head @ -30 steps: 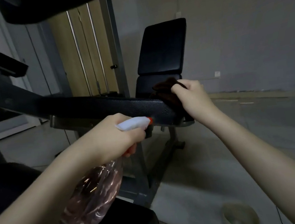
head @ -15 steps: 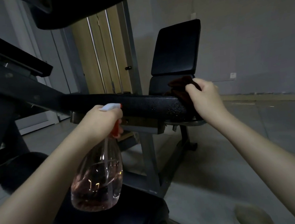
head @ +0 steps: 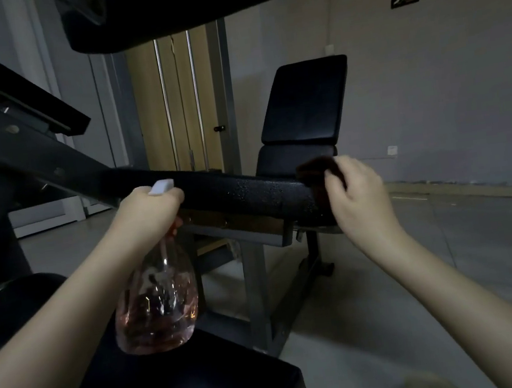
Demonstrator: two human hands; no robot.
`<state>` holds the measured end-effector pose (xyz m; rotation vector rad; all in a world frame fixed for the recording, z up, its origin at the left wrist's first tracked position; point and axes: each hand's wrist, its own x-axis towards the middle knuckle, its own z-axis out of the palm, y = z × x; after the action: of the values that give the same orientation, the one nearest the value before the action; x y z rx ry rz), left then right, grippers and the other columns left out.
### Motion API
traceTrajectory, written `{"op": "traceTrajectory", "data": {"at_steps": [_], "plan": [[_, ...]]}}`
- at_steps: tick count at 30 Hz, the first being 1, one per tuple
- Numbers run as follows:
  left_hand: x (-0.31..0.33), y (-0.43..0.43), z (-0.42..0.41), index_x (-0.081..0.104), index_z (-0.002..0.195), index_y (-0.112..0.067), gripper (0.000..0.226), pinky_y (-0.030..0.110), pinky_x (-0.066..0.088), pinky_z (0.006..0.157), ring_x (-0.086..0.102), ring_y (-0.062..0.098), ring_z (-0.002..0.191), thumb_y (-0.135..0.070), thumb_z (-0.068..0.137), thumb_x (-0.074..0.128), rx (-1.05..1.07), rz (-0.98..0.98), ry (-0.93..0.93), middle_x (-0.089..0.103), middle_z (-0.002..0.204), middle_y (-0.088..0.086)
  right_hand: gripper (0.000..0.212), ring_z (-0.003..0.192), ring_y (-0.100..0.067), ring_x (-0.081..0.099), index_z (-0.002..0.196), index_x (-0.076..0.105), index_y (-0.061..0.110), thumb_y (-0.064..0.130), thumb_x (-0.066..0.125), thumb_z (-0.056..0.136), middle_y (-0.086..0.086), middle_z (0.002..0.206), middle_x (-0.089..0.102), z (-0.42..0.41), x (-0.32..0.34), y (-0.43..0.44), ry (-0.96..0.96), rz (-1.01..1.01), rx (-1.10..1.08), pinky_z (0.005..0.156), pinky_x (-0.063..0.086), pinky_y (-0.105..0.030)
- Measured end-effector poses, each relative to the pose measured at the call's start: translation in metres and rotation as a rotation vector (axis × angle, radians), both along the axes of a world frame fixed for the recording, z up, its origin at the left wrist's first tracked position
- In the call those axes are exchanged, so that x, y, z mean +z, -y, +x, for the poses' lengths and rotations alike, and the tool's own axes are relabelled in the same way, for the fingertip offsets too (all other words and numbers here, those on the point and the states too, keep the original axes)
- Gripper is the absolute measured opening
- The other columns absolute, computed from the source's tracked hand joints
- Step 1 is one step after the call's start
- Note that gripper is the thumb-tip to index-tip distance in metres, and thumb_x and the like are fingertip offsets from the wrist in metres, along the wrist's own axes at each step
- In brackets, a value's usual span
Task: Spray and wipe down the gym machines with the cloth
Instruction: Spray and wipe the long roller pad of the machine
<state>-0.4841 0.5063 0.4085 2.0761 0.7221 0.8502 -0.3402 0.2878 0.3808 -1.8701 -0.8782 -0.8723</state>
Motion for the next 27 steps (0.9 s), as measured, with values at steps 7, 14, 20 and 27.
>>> {"op": "traceTrajectory", "data": {"at_steps": [7,14,20,27], "plan": [[-0.012,-0.01,0.012,0.06,0.098,-0.013,0.021,0.03,0.037,0.059,0.055,0.023,0.071,-0.03,0.092,0.048,-0.062,0.118,0.012,0.06,0.079,0.009,0.049,0.107,-0.038,0.057,0.113,0.062,-0.001,0.024,0.038,0.079,-0.022,0.113,0.061,-0.005,-0.013,-0.025,0.419,-0.378,-0.377,0.098,0.042,-0.049],[-0.011,-0.039,0.019,0.062,0.094,-0.015,0.031,0.032,0.046,0.069,0.064,0.023,0.07,-0.039,0.078,0.05,-0.136,-0.012,-0.016,0.068,0.066,0.004,0.046,0.118,-0.042,0.051,0.121,0.056,-0.005,0.013,0.043,0.08,-0.028,0.124,0.055,-0.008,-0.024,-0.081,0.555,-0.585,-0.476,0.104,0.035,-0.05],[-0.01,-0.041,0.027,0.063,0.09,-0.012,0.029,0.038,0.051,0.074,0.064,0.029,0.068,-0.036,0.076,0.053,-0.189,-0.034,-0.019,0.066,0.067,0.011,0.057,0.121,-0.036,0.051,0.119,0.06,0.004,0.044,0.063,0.079,-0.021,0.128,0.056,-0.006,-0.017,-0.124,0.576,-0.757,-0.497,0.104,0.036,-0.048],[-0.016,-0.032,0.012,0.057,0.081,-0.01,0.023,0.033,0.044,0.063,0.064,0.029,0.073,-0.032,0.082,0.05,-0.232,0.019,0.115,0.067,0.075,0.011,0.048,0.125,-0.037,0.047,0.129,0.053,0.01,0.029,0.045,0.086,-0.014,0.136,0.051,-0.003,-0.034,-0.049,0.683,-0.634,-0.658,0.103,0.033,-0.054]]}}
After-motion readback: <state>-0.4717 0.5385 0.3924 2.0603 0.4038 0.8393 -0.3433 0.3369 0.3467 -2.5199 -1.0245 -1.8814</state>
